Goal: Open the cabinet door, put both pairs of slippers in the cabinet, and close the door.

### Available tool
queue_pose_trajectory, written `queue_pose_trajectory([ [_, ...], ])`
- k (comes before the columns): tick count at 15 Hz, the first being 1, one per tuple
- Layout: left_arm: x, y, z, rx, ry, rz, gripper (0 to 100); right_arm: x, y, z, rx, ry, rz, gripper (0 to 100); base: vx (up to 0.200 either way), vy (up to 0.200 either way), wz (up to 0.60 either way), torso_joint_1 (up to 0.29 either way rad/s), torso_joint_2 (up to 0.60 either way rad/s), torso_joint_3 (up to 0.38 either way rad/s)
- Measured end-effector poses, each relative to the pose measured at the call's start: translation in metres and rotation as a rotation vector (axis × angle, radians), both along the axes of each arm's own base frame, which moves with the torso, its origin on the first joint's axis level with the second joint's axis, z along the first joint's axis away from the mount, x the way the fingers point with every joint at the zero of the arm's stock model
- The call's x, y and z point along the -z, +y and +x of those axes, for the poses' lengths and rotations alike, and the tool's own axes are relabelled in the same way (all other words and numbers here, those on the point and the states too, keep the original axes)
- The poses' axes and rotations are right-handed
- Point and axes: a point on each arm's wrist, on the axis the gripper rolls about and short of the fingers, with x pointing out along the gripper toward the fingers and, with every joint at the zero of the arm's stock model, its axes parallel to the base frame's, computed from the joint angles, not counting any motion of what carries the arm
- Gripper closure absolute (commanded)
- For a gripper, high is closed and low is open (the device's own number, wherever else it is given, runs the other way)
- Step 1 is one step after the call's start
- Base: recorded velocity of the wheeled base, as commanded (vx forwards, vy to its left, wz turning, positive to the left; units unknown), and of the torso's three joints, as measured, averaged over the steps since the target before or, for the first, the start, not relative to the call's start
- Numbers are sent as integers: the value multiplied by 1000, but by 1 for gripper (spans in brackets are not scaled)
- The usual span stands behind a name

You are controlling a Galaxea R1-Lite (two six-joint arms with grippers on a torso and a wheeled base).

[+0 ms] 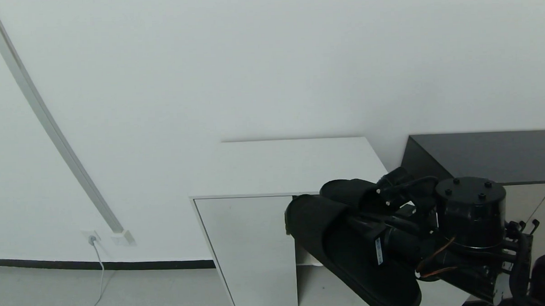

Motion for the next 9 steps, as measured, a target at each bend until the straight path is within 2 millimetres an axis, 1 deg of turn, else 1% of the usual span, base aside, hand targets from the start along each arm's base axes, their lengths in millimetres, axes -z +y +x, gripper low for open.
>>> queue_pose_trajectory([
  [7, 0, 0, 0, 0, 0, -1, 100, 2, -1, -2, -6, 8, -7, 100, 0, 0, 0, 0, 0, 0],
  [9, 0, 0, 0, -1, 0, -1, 100, 4, -2, -3, -5, 12, -10, 100, 0, 0, 0, -102, 210, 127],
])
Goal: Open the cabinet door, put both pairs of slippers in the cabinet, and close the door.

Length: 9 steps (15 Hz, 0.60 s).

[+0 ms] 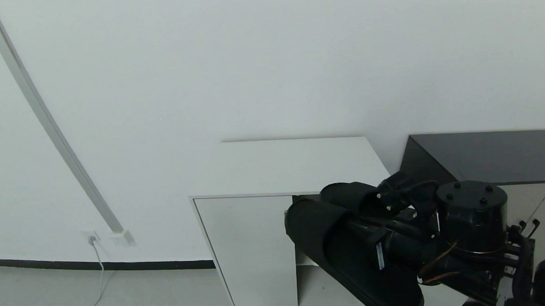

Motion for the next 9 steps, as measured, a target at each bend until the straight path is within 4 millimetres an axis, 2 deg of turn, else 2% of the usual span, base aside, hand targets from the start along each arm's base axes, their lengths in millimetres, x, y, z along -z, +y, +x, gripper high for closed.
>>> queue_pose_trajectory([
  [9, 0, 0, 0, -1, 0, -2, 100, 8, -8, -17, -19, 7, -2, 100, 0, 0, 0, -166, 382, 211],
])
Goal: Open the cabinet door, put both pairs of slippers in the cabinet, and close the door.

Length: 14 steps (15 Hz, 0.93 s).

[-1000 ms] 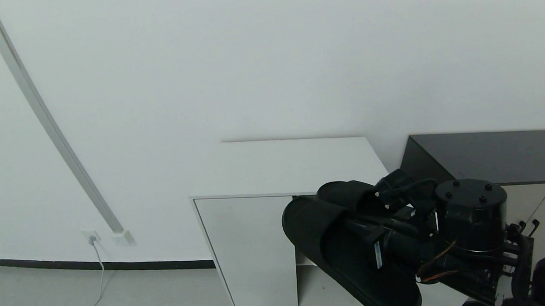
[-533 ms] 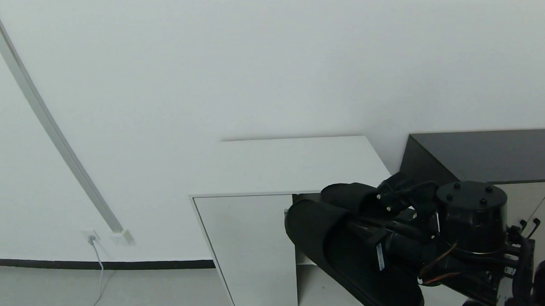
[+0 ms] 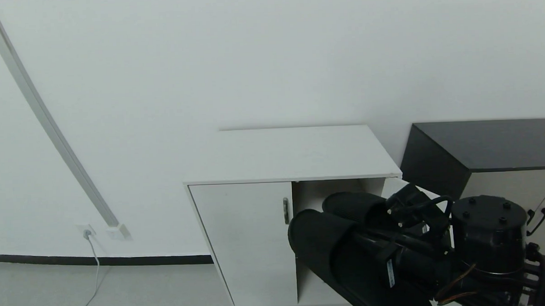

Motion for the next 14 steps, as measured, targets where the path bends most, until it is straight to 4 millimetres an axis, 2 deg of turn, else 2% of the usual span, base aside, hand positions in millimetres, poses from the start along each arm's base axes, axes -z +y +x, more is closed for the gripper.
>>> queue_pose_trajectory([
  [14, 0, 0, 0, 0, 0, 0, 100, 7, 3, 3, 2, 17, -20, 100, 0, 0, 0, -207, 528, 315],
])
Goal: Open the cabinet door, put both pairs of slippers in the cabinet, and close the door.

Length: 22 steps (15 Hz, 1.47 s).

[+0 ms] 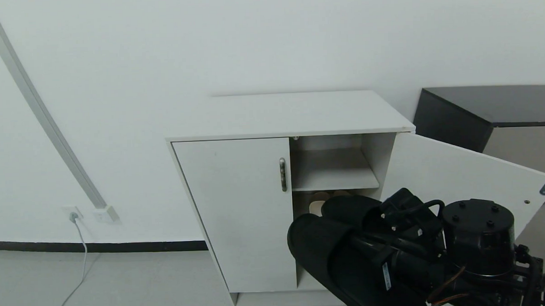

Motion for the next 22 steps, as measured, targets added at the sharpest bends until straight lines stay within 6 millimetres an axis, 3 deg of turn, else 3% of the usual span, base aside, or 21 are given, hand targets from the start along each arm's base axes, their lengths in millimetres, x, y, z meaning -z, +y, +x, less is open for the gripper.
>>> queue_pose_trajectory([
  [16, 0, 0, 0, 0, 1, 0, 100, 0, 3, 2, 0, -7, 8, 100, 0, 0, 0, -100, 453, 347],
  [22, 0, 0, 0, 0, 0, 1, 100, 2, 3, 2, -1, -4, 4, 100, 0, 0, 0, 0, 44, 42],
])
